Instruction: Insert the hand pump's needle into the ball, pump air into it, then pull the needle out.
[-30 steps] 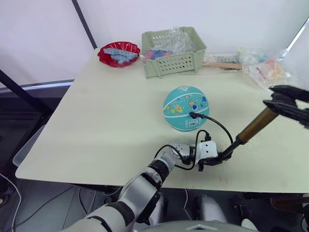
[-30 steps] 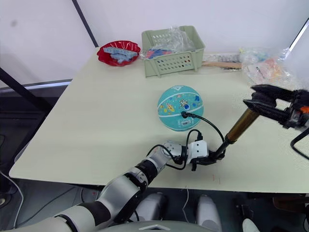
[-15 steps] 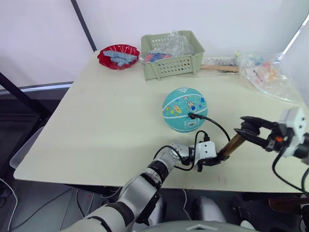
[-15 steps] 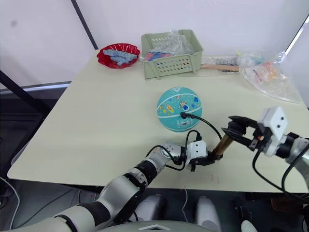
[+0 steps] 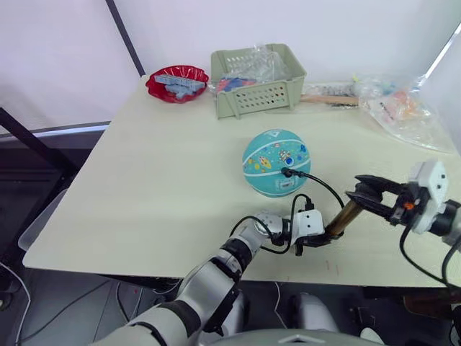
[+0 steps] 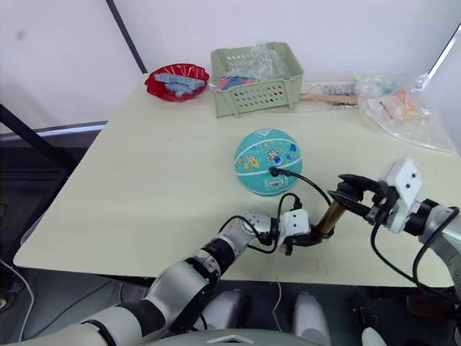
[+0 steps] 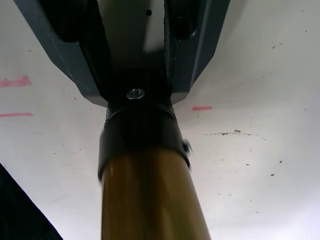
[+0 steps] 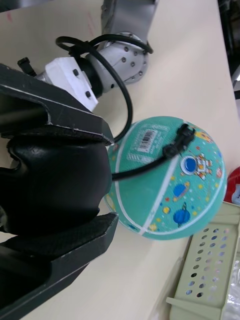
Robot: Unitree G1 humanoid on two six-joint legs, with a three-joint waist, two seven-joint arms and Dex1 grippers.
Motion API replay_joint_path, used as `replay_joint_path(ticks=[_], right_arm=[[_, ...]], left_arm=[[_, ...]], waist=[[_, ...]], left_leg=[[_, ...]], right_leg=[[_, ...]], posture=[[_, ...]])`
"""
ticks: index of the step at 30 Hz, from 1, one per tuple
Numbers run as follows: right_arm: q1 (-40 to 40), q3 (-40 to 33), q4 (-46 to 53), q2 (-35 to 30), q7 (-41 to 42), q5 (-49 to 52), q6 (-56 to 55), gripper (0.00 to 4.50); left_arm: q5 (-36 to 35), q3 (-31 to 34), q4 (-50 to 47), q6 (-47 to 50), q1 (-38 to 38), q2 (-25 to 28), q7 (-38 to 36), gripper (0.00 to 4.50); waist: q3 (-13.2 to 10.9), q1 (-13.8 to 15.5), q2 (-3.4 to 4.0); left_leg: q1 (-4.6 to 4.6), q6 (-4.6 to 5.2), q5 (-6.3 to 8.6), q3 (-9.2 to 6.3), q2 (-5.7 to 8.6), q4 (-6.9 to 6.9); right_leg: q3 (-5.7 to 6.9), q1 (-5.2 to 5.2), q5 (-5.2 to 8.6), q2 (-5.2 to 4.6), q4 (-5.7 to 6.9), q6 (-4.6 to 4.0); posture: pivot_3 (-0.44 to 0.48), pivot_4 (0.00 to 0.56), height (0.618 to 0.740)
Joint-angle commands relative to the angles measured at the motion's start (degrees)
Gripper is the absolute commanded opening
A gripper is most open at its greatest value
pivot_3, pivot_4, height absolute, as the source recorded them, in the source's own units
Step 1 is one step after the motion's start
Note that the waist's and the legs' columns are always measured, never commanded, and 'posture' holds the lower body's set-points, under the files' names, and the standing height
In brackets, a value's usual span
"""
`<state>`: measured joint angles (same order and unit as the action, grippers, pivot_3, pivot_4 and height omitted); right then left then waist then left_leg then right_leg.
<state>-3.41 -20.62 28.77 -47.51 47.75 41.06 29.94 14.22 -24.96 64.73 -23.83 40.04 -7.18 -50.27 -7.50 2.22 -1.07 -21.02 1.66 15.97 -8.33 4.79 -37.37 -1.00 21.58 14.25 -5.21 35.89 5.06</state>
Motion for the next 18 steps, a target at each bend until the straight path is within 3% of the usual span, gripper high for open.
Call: replay_joint_path(ticks=[1, 7, 18], right_arm=[[4.4, -8.8, 2.6, -3.6, 1.1, 8.6, 2.7, 1.63], [13.0, -18.1, -2.0, -12.7, 2.5, 17.9, 9.7, 1.63], [17.2, -20.6, -6.2, -17.4, 4.7, 19.0, 12.7, 1.63]], left_arm=[[3.3, -2.1, 4.5, 2.7, -2.0, 1.2, 0.2, 0.95], [3.5, -2.3, 4.7, 2.5, -2.0, 1.1, 0.3, 0.95], [3.7, -2.5, 4.7, 2.3, -2.3, 1.0, 0.6, 0.95]], waist=[[-0.1, 0.0, 0.08], [-0.4, 0.0, 0.32], [-0.5, 0.0, 0.21]], left_leg=[[-0.02, 0.0, 0.0, 0.0, 0.0, 0.0], [-0.09, 0.02, -0.01, 0.05, 0.05, -0.06], [-0.2, 0.02, -0.01, 0.06, 0.05, -0.08]], right_leg=[[0.0, 0.01, 0.0, 0.0, 0.0, 0.0], [0.04, 0.04, -0.03, -0.1, 0.0, 0.06], [0.04, 0.13, -0.04, -0.15, -0.01, 0.05]], posture=[[0.0, 0.15, 0.74], [0.0, 0.15, 0.74], [0.0, 0.15, 0.74]])
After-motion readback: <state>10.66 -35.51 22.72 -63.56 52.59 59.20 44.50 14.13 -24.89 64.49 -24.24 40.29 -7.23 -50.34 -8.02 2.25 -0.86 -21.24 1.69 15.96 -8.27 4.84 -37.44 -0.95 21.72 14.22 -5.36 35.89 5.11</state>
